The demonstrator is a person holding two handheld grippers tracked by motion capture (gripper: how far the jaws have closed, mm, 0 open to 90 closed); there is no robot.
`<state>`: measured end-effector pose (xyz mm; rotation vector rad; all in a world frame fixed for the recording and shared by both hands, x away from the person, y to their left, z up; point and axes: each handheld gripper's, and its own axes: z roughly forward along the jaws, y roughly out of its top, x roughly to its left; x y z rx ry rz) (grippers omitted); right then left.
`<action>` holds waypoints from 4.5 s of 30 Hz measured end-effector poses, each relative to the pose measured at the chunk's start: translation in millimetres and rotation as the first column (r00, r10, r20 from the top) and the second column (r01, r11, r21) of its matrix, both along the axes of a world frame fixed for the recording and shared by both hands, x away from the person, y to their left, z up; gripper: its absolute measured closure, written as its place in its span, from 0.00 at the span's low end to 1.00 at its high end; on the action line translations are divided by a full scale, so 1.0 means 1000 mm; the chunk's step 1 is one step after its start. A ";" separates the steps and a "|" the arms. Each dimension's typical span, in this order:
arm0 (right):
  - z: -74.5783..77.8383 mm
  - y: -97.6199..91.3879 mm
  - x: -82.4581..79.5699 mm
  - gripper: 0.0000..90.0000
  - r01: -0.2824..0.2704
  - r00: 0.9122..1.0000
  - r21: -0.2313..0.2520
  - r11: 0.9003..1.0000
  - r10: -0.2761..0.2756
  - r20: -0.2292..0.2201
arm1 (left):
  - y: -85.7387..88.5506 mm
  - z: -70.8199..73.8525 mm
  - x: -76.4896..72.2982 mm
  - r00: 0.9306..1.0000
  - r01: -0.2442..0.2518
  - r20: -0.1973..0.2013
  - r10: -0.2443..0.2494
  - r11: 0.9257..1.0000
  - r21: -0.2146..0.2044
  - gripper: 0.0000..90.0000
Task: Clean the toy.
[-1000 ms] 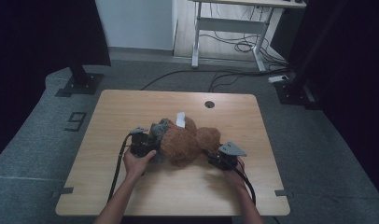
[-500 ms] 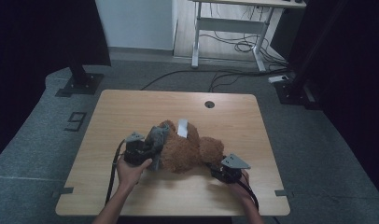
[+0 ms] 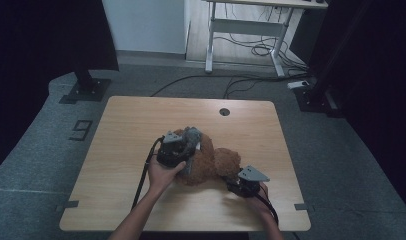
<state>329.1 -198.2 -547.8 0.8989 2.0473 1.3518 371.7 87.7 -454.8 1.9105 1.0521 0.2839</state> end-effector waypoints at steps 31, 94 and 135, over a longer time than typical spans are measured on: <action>0.032 -0.005 0.016 0.30 0.010 0.973 0.169 0.986 0.029 -0.227 | 0.027 -0.034 -0.058 0.997 0.051 0.057 -0.044 0.989 -0.136 0.87; 0.020 -0.005 -0.004 0.46 0.050 0.990 0.095 0.994 -0.036 -0.139 | -0.020 0.019 -0.023 0.992 -0.020 0.127 -0.017 0.957 0.289 0.85; 0.021 -0.007 -0.002 0.46 0.049 0.988 0.108 0.993 -0.032 -0.154 | -0.121 0.045 -0.031 0.968 0.196 0.133 -0.214 0.971 0.140 0.84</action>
